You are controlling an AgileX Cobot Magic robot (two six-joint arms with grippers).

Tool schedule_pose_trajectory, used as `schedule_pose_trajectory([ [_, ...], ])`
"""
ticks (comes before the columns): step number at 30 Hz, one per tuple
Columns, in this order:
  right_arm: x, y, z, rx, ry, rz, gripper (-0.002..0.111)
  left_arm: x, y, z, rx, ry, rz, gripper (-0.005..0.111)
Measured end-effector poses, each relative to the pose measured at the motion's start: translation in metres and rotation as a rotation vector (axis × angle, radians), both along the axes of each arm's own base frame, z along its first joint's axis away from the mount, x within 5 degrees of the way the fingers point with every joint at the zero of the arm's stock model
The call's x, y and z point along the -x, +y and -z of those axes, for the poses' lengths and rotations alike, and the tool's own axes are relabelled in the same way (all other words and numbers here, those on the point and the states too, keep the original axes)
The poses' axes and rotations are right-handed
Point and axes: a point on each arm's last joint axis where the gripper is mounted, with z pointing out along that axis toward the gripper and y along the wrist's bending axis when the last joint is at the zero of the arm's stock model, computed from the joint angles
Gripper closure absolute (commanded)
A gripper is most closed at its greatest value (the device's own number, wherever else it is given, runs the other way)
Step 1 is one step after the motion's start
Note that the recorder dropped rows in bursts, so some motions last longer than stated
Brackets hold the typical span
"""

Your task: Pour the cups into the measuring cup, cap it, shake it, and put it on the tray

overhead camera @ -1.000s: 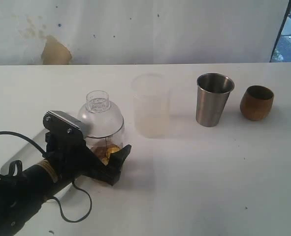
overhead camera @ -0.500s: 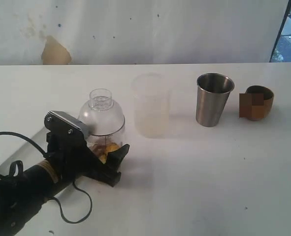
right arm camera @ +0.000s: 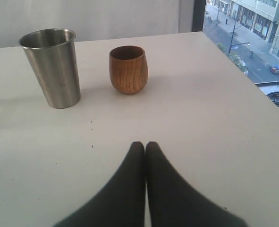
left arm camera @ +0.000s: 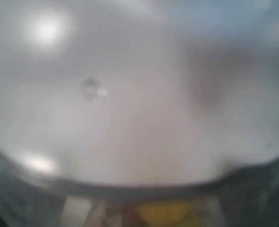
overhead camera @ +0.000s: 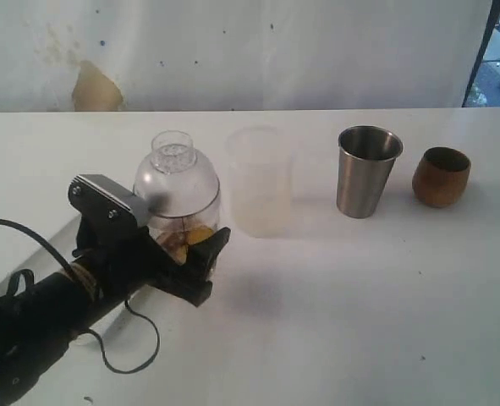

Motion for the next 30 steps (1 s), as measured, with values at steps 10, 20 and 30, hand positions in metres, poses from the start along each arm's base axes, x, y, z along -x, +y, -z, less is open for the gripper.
schedule_pose_trajectory([
  [10, 0.000, 0.000, 0.000, 0.000, 0.002, 0.000, 0.108, -0.010, 0.012, -0.034, 0.086, -0.089, -0.171, 0.107],
  [20, 0.000, 0.000, 0.000, 0.000, 0.002, 0.000, 0.108, -0.016, 0.017, -0.046, 0.167, -0.082, -0.252, 0.107],
  [30, 0.000, 0.000, 0.001, 0.001, 0.007, 0.000, 0.108, -0.027, 0.022, -0.044, 0.028, -0.045, -0.198, 0.107],
])
